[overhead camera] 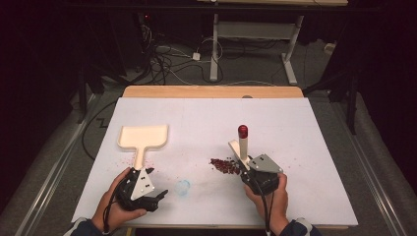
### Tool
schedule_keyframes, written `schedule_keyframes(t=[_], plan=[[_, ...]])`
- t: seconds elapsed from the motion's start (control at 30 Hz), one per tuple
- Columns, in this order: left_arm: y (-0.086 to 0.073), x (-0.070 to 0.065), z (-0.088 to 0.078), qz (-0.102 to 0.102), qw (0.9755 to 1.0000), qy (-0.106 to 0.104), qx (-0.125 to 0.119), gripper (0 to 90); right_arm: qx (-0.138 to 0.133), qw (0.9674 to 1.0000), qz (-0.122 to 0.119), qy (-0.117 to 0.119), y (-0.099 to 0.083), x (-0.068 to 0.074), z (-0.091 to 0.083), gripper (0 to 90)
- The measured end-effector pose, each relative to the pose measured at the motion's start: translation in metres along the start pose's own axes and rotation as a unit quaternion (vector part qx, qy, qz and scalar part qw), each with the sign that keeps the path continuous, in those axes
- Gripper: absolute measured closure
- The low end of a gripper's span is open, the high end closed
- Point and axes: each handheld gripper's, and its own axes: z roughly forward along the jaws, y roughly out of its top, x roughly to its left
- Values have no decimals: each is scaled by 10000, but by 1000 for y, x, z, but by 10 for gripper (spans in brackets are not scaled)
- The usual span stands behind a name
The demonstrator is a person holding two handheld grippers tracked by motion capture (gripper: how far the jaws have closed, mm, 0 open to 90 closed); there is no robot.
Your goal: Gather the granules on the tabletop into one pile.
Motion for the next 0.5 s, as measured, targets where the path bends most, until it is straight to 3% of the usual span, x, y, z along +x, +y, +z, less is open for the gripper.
schedule_keyframes(t=[0.1, 0.27, 0.4, 0.5], plan=[[0, 1, -1, 0, 10000, 8, -35, 190, -70, 10000, -20, -13, 1, 0, 0, 676], [-1, 2, -2, -20, 10000, 20, -48, 190, -129, 9998, 107, -77, 3, -15, -7, 675], [0, 2, -3, -1, 10000, 48, -69, 190, -196, 9998, 48, 74, 3, -37, -17, 675], [0, 3, -3, -23, 9999, 67, -91, 190, -159, 9991, -19, 398, 1, -57, -27, 674]])
